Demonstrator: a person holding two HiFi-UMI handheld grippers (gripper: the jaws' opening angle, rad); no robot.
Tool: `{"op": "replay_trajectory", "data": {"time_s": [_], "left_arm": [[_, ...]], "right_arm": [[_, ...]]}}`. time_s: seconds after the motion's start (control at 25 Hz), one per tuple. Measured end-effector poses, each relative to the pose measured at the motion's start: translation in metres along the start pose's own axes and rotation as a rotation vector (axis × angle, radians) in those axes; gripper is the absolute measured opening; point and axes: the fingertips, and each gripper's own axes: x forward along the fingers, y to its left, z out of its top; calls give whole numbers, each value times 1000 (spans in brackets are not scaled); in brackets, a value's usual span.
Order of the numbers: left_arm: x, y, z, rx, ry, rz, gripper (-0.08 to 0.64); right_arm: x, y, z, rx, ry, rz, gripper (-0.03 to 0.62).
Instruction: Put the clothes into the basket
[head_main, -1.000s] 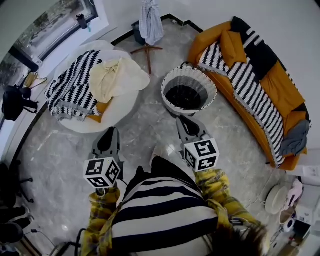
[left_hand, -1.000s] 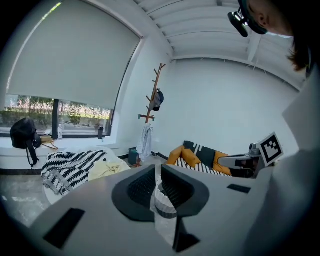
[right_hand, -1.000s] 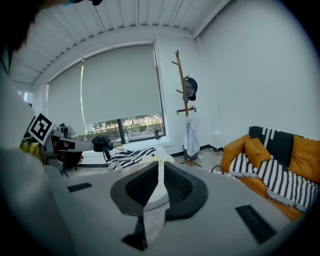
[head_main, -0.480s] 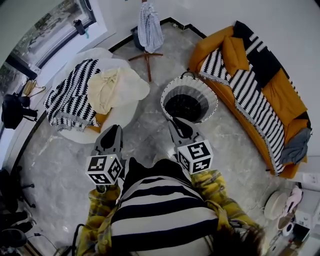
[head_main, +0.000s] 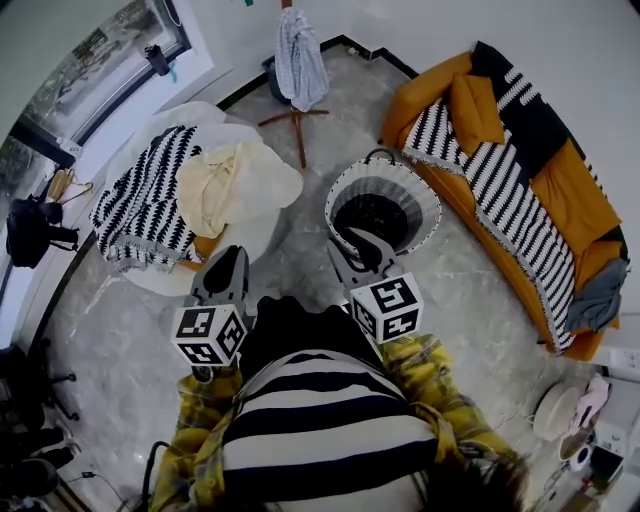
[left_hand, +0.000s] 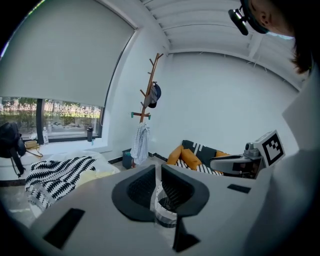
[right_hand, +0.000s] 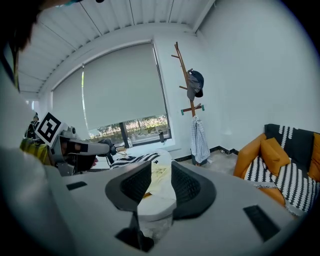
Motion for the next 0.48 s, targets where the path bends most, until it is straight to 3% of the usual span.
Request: {"op": "replay_trajectory", "data": {"time_s": [0.28, 0.48], "left_arm": [[48, 17, 20, 10, 9, -66, 48], [89, 46, 46, 9, 14, -110, 48]], "right_arm": [[31, -16, 13, 28, 9, -46, 136], [74, -31, 44, 35, -2, -91, 147]]}}
